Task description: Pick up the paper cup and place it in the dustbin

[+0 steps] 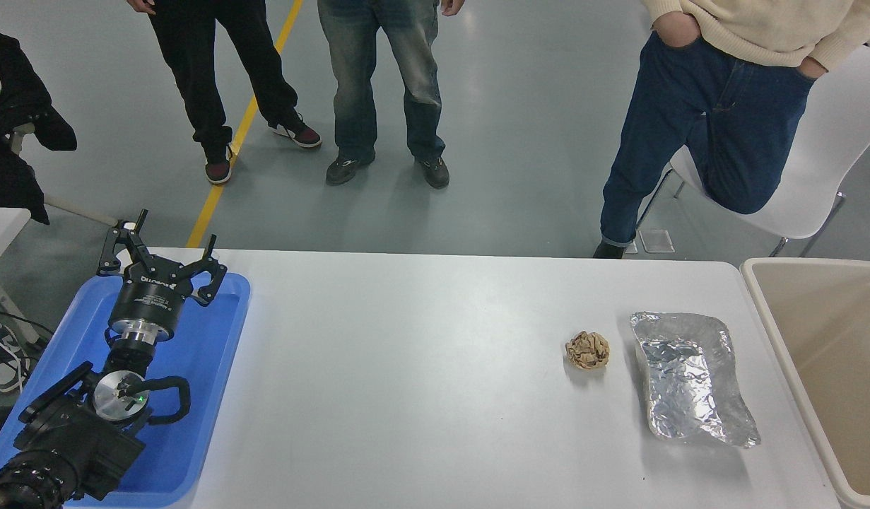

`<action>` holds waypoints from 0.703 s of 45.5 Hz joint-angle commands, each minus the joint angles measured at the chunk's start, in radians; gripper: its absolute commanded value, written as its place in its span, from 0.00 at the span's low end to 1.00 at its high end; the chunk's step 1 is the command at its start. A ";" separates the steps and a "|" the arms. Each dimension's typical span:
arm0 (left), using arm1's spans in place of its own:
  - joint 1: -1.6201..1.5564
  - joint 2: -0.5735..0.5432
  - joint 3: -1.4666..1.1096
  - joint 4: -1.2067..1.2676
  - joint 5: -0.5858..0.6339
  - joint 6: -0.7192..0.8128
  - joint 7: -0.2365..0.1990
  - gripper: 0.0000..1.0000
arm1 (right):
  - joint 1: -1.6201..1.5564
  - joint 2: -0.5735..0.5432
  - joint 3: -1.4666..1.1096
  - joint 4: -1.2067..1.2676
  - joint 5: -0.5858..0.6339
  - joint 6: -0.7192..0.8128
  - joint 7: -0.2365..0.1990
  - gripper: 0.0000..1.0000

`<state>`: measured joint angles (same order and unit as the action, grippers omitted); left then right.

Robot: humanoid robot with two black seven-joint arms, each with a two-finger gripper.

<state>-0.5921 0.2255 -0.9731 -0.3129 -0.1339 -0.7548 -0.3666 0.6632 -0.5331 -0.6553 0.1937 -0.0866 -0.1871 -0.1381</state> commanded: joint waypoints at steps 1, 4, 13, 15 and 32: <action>0.000 0.000 -0.001 0.000 0.000 0.000 0.000 1.00 | 0.105 -0.099 0.016 0.255 -0.065 -0.002 0.000 1.00; 0.000 0.000 -0.001 0.000 0.000 0.000 0.000 1.00 | 0.147 -0.132 0.016 0.335 -0.104 -0.002 0.000 1.00; 0.000 0.000 -0.001 0.000 0.000 -0.001 0.000 1.00 | 0.278 -0.202 -0.013 0.522 -0.128 0.005 -0.001 1.00; 0.000 0.000 -0.001 0.000 0.000 -0.001 0.000 1.00 | 0.314 -0.211 -0.049 0.571 -0.128 0.009 0.000 1.00; 0.000 -0.002 0.001 0.000 0.000 -0.001 0.000 1.00 | 0.826 -0.211 -0.486 0.975 -0.127 0.204 0.000 1.00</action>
<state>-0.5921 0.2249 -0.9737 -0.3130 -0.1333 -0.7562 -0.3666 1.1938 -0.7371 -0.9289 0.9426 -0.2074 -0.1186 -0.1381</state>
